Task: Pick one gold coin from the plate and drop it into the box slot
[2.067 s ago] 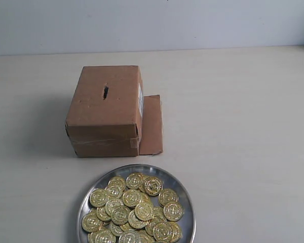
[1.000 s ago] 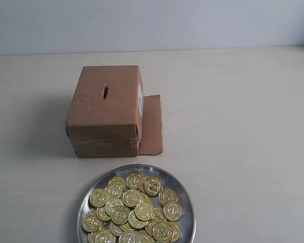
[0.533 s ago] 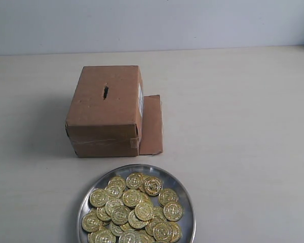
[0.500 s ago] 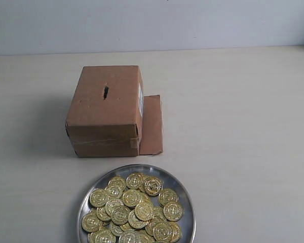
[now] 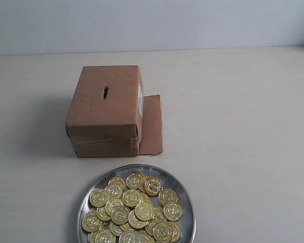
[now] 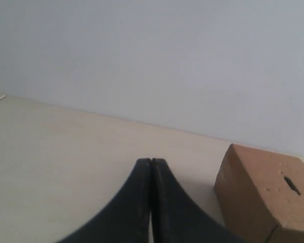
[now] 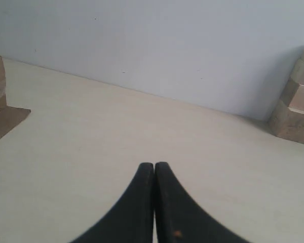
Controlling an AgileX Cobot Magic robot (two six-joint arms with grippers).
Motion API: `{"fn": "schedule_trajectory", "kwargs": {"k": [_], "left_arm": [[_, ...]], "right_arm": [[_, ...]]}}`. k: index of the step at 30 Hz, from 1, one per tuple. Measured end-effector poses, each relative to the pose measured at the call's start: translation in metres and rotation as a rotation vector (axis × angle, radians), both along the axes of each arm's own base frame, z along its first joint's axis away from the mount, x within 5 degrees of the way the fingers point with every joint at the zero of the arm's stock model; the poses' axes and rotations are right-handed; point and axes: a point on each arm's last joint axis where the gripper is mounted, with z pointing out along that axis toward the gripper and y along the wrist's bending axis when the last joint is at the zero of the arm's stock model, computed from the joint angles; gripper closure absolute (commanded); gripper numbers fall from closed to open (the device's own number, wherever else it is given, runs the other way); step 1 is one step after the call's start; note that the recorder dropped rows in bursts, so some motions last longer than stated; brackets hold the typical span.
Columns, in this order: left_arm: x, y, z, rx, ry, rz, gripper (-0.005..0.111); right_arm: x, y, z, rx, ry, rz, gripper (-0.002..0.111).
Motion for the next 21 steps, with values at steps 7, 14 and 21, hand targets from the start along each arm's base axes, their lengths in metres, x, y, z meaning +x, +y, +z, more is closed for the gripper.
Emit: {"fn": "schedule_trajectory", "kwargs": {"k": [7,14,21], "left_arm": [[-0.003,0.004,-0.017,0.002,0.194,0.044,0.107],[-0.003,0.005,-0.02,0.007,0.219,0.049,0.107],[-0.003,0.004,-0.019,0.195,0.215,0.01,0.107]], "right_arm": [[0.0,0.0,-0.001,0.002,0.009,0.001,0.108],[0.0,0.0,-0.002,0.046,0.018,-0.005,0.108],[0.0,0.0,-0.002,0.052,0.02,-0.006,0.108]]}}
